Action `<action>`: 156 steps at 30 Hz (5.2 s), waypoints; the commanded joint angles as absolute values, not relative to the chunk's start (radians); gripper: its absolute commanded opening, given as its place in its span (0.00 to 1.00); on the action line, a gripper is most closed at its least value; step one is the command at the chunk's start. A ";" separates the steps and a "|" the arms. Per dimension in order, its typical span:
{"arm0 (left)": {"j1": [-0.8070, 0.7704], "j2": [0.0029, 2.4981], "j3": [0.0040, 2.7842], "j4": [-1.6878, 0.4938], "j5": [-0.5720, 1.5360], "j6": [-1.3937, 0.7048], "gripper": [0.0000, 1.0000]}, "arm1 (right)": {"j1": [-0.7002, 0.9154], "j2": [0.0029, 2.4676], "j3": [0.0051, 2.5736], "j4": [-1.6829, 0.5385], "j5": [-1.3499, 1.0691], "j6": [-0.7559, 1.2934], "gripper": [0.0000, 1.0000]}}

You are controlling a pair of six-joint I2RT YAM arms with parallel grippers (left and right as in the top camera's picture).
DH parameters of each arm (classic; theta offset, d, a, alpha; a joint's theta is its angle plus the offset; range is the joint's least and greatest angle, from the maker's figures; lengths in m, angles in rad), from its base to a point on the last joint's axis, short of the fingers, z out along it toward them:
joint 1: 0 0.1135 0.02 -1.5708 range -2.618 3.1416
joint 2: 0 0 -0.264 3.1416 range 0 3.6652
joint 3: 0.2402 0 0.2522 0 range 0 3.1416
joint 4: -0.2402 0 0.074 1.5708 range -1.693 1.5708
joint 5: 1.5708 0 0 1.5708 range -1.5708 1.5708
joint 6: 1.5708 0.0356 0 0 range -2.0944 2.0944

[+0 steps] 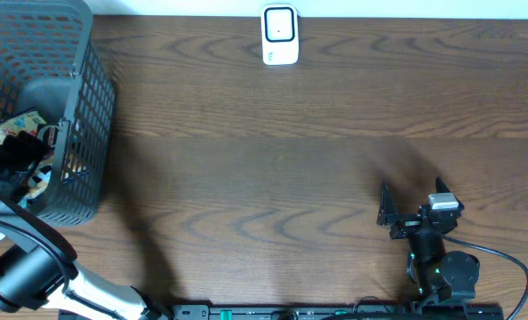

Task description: Scan the item barcode

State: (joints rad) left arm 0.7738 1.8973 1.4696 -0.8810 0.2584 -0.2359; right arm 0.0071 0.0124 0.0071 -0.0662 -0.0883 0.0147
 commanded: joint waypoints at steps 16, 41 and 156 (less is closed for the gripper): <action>0.768 1.899 1.376 -0.757 0.275 -0.272 0.21 | 0.015 0.007 0.006 -0.071 -0.081 0.018 0.99; 0.768 1.277 1.404 -0.629 0.392 -0.458 0.07 | 0.015 0.007 0.006 -0.071 -0.081 0.018 0.99; 0.767 1.821 1.335 -0.736 0.338 -0.273 0.41 | 0.015 0.007 0.006 -0.071 -0.081 0.018 0.99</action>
